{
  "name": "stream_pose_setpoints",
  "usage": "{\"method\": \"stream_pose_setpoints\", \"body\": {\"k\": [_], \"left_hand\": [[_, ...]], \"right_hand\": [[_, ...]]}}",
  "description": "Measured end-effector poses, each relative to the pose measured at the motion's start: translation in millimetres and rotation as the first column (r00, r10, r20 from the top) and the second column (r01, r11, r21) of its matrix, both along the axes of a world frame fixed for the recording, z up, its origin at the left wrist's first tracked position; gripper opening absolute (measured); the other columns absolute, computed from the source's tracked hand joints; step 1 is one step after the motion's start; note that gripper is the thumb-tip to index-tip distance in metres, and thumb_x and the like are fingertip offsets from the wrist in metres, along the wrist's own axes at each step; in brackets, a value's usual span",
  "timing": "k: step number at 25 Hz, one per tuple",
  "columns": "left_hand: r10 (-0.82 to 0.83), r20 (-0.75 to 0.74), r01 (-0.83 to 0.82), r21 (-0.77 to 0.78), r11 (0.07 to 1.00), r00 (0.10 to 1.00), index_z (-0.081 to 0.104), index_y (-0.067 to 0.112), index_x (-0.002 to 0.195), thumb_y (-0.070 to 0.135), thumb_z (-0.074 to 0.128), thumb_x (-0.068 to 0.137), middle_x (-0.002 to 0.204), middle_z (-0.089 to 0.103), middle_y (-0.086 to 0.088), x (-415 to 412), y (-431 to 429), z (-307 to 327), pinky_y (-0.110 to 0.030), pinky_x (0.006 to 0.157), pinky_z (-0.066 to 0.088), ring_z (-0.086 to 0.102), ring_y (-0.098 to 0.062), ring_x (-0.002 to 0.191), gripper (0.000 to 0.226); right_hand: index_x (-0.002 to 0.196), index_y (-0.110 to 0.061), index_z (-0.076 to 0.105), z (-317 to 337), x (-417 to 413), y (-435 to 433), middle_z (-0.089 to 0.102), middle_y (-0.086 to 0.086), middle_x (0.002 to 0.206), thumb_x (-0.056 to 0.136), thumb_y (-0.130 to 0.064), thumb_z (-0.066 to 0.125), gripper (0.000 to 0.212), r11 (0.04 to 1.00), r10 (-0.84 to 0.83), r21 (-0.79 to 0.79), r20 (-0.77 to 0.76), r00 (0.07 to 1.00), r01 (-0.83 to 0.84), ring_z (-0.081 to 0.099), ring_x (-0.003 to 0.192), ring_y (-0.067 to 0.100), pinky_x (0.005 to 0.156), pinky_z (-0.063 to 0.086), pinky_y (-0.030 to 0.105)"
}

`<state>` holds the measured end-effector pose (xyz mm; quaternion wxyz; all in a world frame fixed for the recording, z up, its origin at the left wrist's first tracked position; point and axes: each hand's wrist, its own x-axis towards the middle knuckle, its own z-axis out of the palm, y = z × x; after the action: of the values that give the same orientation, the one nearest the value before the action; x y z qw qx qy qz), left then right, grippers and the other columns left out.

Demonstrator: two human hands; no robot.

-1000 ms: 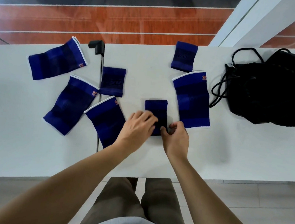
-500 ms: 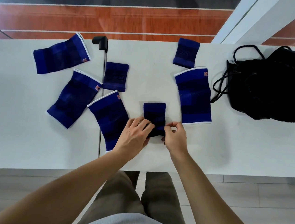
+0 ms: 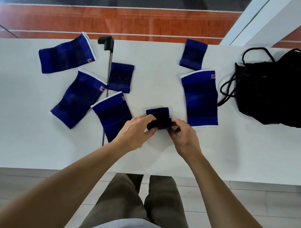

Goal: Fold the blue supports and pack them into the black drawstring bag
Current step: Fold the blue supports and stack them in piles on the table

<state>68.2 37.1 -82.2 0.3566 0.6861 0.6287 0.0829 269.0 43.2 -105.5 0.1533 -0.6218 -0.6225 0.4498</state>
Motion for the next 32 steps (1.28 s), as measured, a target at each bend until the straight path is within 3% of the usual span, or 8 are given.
{"method": "stream_pose_setpoints", "body": {"k": [5, 10, 13, 15, 20, 23, 27, 32], "left_hand": [[0.117, 0.032, -0.115, -0.045, 0.992, 0.993, 0.056, 0.022, 0.124, 0.032, 0.056, 0.1, 0.118, 0.058, 0.005, 0, 12, 1, -0.038, 0.082, 0.051, 0.063, -0.016, 0.097, 0.026], [0.188, 0.014, -0.187, -0.068, 0.98, 0.982, 0.054, 0.019, 0.125, 0.029, 0.051, 0.102, 0.117, 0.057, 0.0, 2, 24, -1, -0.039, 0.078, 0.051, 0.061, -0.022, 0.093, 0.025], [0.201, -0.002, -0.201, -0.076, 0.977, 0.98, 0.055, 0.018, 0.122, 0.028, 0.05, 0.102, 0.112, 0.059, 0.001, 2, 26, 0, -0.038, 0.077, 0.049, 0.06, -0.021, 0.091, 0.023], [0.23, 0.0, -0.23, -0.066, 0.971, 0.973, 0.055, 0.019, 0.122, 0.028, 0.052, 0.101, 0.112, 0.06, 0.002, 4, 25, 1, -0.036, 0.077, 0.049, 0.06, -0.02, 0.091, 0.023], [0.317, -0.003, -0.317, -0.007, 0.948, 0.948, 0.057, 0.02, 0.118, 0.027, 0.061, 0.096, 0.111, 0.056, 0.001, 8, 24, -9, -0.037, 0.076, 0.051, 0.059, -0.023, 0.09, 0.023], [0.263, -0.19, -0.226, 0.195, 0.954, 0.946, 0.058, 0.016, 0.115, 0.024, 0.072, 0.087, 0.112, 0.055, -0.006, 7, 22, -20, -0.039, 0.083, 0.048, 0.052, -0.028, 0.094, 0.032], [0.086, -0.331, 0.063, 0.414, 0.908, 0.94, 0.063, 0.017, 0.112, 0.019, 0.07, 0.089, 0.116, 0.059, -0.006, 8, 2, -34, -0.039, 0.09, 0.042, 0.055, -0.029, 0.1, 0.024], [0.09, -0.361, 0.052, 0.364, 0.93, 0.928, 0.063, 0.023, 0.124, 0.023, 0.066, 0.094, 0.137, 0.057, -0.003, 6, -13, -44, -0.044, 0.105, 0.037, 0.052, -0.032, 0.123, 0.03]], "right_hand": [[0.101, -0.02, 0.063, -9, -3, 10, 0.057, -0.006, 0.096, 0.098, -0.035, 0.06, 0.015, 0.995, -0.051, -0.081, 0.015, 0.999, 0.052, 0.056, 0.082, 0.006, 0.072, 0.043, 0.024], [0.112, -0.017, 0.063, -3, -9, 16, 0.059, -0.01, 0.11, 0.097, -0.028, 0.062, 0.018, 0.979, 0.027, 0.203, 0.005, 1.0, -0.027, 0.05, 0.078, 0.0, 0.071, 0.039, 0.011], [0.113, -0.024, 0.063, -1, -10, 17, 0.066, -0.014, 0.099, 0.099, -0.034, 0.059, 0.018, 0.998, -0.034, 0.046, -0.045, 0.998, 0.037, 0.054, 0.064, 0.006, 0.063, 0.049, 0.026], [0.11, -0.026, 0.063, -1, -10, 19, 0.068, -0.014, 0.095, 0.098, -0.037, 0.059, 0.017, 0.995, -0.089, -0.046, -0.055, 0.994, 0.087, 0.059, 0.07, 0.007, 0.068, 0.054, 0.034], [0.106, -0.023, 0.061, 1, -27, 28, 0.067, -0.014, 0.089, 0.093, -0.03, 0.066, 0.016, 0.965, -0.247, -0.101, -0.029, 0.969, 0.243, 0.065, 0.083, 0.004, 0.073, 0.055, 0.03], [0.103, -0.022, 0.054, 0, -38, 28, 0.068, -0.01, 0.086, 0.09, -0.027, 0.066, 0.019, 0.945, -0.315, -0.094, 0.012, 0.949, 0.314, 0.066, 0.078, 0.011, 0.069, 0.056, 0.037], [0.099, -0.019, 0.048, -5, -48, 25, 0.06, -0.002, 0.09, 0.087, -0.019, 0.065, 0.02, 0.981, -0.194, 0.064, 0.197, 0.961, 0.185, 0.058, 0.075, 0.022, 0.066, 0.051, 0.04], [0.106, -0.016, 0.064, -10, -46, 7, 0.063, 0.001, 0.1, 0.086, -0.003, 0.069, 0.024, 0.891, -0.024, 0.422, 0.414, 0.91, -0.168, 0.056, 0.09, 0.024, 0.08, 0.045, 0.036]]}}
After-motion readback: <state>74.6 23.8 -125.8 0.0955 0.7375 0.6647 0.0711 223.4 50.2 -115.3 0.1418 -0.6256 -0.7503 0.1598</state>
